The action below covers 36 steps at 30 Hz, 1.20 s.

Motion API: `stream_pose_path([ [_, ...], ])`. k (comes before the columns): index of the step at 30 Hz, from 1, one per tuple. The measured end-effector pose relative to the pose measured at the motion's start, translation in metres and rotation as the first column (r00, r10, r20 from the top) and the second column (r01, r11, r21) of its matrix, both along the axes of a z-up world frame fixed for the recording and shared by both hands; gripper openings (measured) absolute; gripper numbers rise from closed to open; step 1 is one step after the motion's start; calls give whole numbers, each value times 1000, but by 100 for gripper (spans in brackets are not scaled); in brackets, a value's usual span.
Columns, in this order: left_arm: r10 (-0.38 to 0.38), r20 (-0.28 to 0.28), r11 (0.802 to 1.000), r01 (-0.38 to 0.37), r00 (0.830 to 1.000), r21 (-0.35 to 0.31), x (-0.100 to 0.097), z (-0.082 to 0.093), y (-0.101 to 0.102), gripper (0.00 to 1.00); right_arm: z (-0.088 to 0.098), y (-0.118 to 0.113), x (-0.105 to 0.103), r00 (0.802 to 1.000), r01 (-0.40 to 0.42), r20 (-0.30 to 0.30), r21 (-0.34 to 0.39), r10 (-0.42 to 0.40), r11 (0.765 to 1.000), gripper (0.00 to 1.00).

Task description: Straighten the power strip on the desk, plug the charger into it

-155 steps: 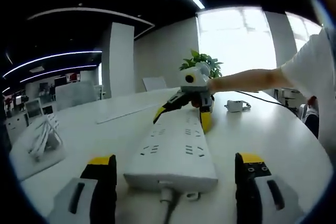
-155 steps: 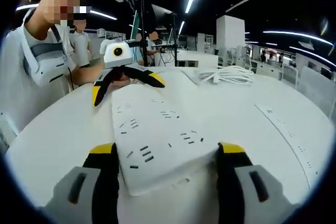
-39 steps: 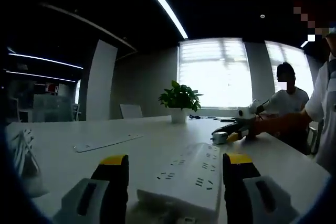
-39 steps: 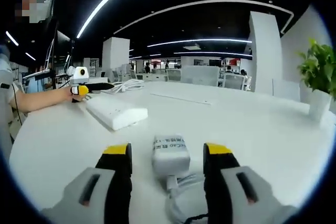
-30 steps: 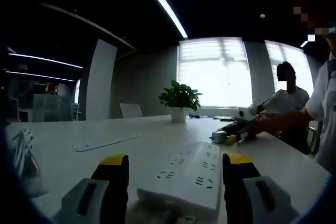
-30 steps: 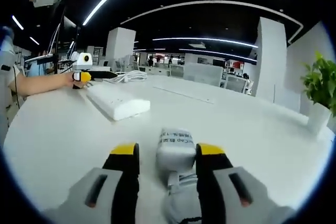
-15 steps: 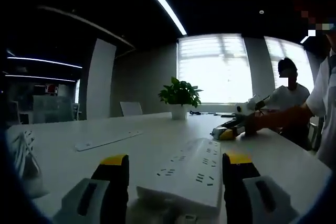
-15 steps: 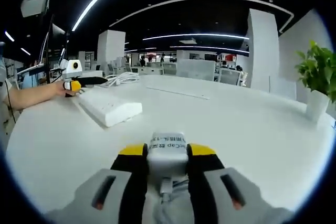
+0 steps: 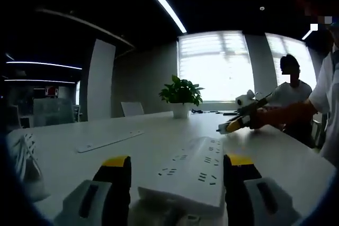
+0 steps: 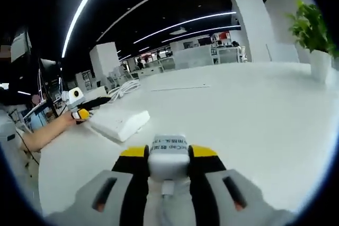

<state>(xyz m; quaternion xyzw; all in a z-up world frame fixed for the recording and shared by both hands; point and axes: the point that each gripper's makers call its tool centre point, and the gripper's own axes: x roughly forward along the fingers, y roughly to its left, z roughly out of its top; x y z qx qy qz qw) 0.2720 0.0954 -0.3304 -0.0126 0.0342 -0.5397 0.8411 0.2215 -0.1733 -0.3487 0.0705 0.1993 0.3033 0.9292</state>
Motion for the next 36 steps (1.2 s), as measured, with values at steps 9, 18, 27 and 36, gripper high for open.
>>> stream_pose_path([
  [9,-2,2,1000,2,1000,-4,1,1,1,72,23,39,-11,997,-62,-49,-32,60,998,28],
  [18,-13,-13,1000,13,1000,22,-1,-4,-1,69,32,63,-13,995,-88,-59,-53,85,995,28],
  [27,-43,26,998,42,999,53,-8,-4,-12,77,36,78,-11,987,-101,-130,-33,96,994,28],
  [36,-53,57,984,42,997,171,2,-21,-11,79,39,96,-9,971,-117,-215,-32,108,993,28],
])
